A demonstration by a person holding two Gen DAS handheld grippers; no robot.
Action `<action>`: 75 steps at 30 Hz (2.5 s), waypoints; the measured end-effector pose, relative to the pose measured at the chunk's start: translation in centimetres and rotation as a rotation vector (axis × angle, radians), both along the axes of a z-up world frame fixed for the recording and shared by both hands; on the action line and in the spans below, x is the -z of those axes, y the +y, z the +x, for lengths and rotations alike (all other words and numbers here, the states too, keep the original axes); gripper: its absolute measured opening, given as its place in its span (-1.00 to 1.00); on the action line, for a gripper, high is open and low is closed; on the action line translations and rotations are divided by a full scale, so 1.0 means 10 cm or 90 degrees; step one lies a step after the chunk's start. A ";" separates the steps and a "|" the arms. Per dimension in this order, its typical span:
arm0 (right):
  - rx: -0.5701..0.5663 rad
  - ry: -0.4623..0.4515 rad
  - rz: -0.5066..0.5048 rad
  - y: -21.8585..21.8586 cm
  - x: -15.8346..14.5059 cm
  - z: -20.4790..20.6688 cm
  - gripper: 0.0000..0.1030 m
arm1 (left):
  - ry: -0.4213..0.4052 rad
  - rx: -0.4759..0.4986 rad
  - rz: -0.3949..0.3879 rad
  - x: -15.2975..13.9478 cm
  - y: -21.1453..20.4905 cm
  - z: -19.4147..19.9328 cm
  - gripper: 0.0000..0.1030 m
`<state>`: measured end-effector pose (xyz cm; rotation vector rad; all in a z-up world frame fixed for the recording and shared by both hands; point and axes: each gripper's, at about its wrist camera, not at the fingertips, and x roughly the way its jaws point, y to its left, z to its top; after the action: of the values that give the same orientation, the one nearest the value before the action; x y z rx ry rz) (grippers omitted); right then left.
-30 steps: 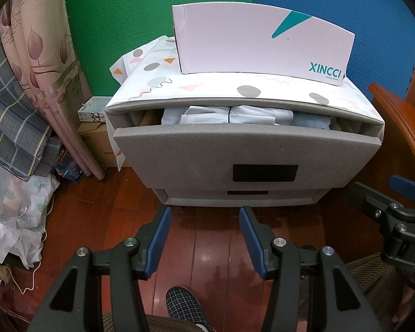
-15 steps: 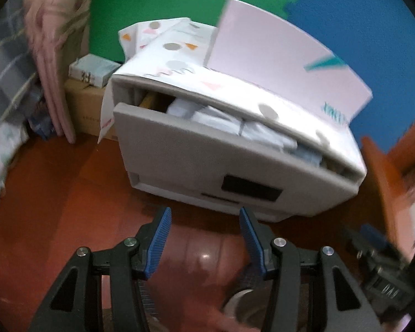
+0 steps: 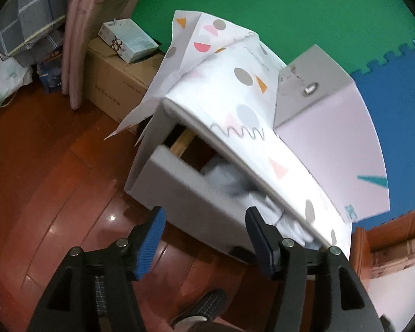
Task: Take underwear out of drawer
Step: 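Hook the left gripper on the drawer front and pull it open, then grasp the light blue sock with the right gripper while the left gripper reaches the pale blue garment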
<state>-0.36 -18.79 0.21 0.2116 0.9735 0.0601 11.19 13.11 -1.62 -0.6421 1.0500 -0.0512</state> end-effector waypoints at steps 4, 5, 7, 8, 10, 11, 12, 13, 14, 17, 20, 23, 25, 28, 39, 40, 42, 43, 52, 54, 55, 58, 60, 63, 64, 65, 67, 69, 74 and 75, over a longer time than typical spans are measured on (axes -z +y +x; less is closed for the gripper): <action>0.000 0.003 0.004 -0.01 0.01 0.00 0.98 | 0.022 -0.018 -0.015 0.10 0.04 0.17 0.21; 0.001 0.003 0.004 -0.01 0.01 0.00 0.98 | 0.027 -0.025 -0.017 0.14 0.05 0.19 0.21; 0.001 0.004 0.006 -0.01 0.01 0.00 0.98 | 0.043 -0.036 -0.023 0.22 0.07 0.23 0.21; 0.001 0.005 0.008 -0.01 0.01 0.00 0.98 | 0.051 -0.040 -0.020 0.24 0.07 0.24 0.22; 0.000 0.005 0.009 -0.01 0.01 0.00 0.98 | 0.054 -0.046 -0.022 0.30 0.08 0.28 0.28; 0.000 0.005 0.009 -0.01 0.02 0.00 0.98 | 0.054 -0.046 -0.018 0.31 0.07 0.29 0.30; -0.001 0.005 0.009 -0.01 0.02 0.00 0.98 | 0.055 -0.046 -0.010 0.33 0.06 0.31 0.35; -0.001 0.005 0.009 -0.01 0.02 0.00 0.98 | 0.058 -0.045 0.000 0.34 0.05 0.33 0.38; -0.001 0.005 0.008 -0.01 0.01 0.00 0.98 | 0.060 -0.045 0.007 0.36 0.05 0.35 0.44; 0.000 0.005 0.009 -0.01 0.02 -0.01 0.99 | 0.064 -0.046 0.008 0.43 0.05 0.40 0.57; 0.001 0.005 0.009 -0.01 0.01 -0.01 0.98 | 0.058 -0.026 0.012 0.44 0.06 0.42 0.62; 0.001 0.006 0.008 0.00 0.01 0.00 0.98 | 0.062 -0.010 0.036 0.41 0.03 0.36 0.65; 0.001 0.005 0.006 0.00 0.01 0.00 0.98 | 0.065 0.000 0.047 0.40 0.03 0.26 0.68; 0.002 0.002 0.004 0.00 0.00 -0.01 0.99 | 0.070 0.019 0.061 0.39 0.06 0.11 0.75; -0.005 0.021 0.009 -0.03 -0.02 -0.01 0.99 | 0.109 0.114 0.152 0.27 0.08 -0.46 0.79; -0.012 0.033 0.009 -0.03 -0.02 0.00 0.99 | 0.112 0.123 0.165 0.26 0.07 -0.49 0.79; -0.019 0.059 -0.001 -0.04 -0.01 0.02 0.99 | 0.112 0.139 0.191 0.23 0.04 -0.56 0.79; -0.021 0.073 -0.011 -0.03 0.00 0.04 0.99 | 0.111 0.146 0.202 0.23 0.03 -0.58 0.79; -0.067 0.174 -0.073 0.03 0.08 0.18 0.99 | 0.122 0.187 0.221 0.24 0.09 -0.72 0.79; -0.073 0.212 -0.089 0.04 0.12 0.26 0.99 | 0.106 0.190 0.237 0.23 0.06 -0.73 0.79; -0.079 0.221 -0.089 0.05 0.13 0.28 0.99 | 0.106 0.190 0.242 0.22 0.05 -0.73 0.79; -0.093 0.232 -0.075 0.05 0.15 0.31 0.99 | 0.099 0.194 0.252 0.19 0.01 -0.72 0.79; -0.098 0.242 -0.054 0.06 0.17 0.33 0.99 | 0.087 0.202 0.260 0.17 -0.01 -0.73 0.76; -0.103 0.248 -0.044 0.08 0.19 0.39 0.99 | 0.068 0.209 0.278 0.13 -0.06 -0.75 0.75; -0.106 0.249 -0.041 0.11 0.21 0.39 0.99 | 0.057 0.215 0.287 0.11 -0.08 -0.76 0.75; -0.111 0.255 -0.035 0.13 0.22 0.41 0.98 | 0.047 0.221 0.293 0.09 -0.10 -0.78 0.75; -0.120 0.260 -0.041 0.17 0.24 0.43 0.97 | 0.030 0.229 0.294 0.03 -0.11 -0.80 0.75; -0.134 0.265 -0.063 0.25 0.27 0.46 0.86 | 0.012 0.232 0.299 -0.05 -0.11 -0.81 0.75; -0.143 0.288 -0.088 0.34 0.40 0.55 0.57 | -0.025 0.261 0.328 -0.26 -0.08 -0.81 0.75; -0.141 0.299 -0.088 0.34 0.44 0.57 0.55 | -0.030 0.273 0.330 -0.29 -0.09 -0.82 0.75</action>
<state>5.39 -15.40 -4.19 -0.0152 1.4613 0.1503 3.04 12.25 1.24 0.0580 1.0842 -0.1598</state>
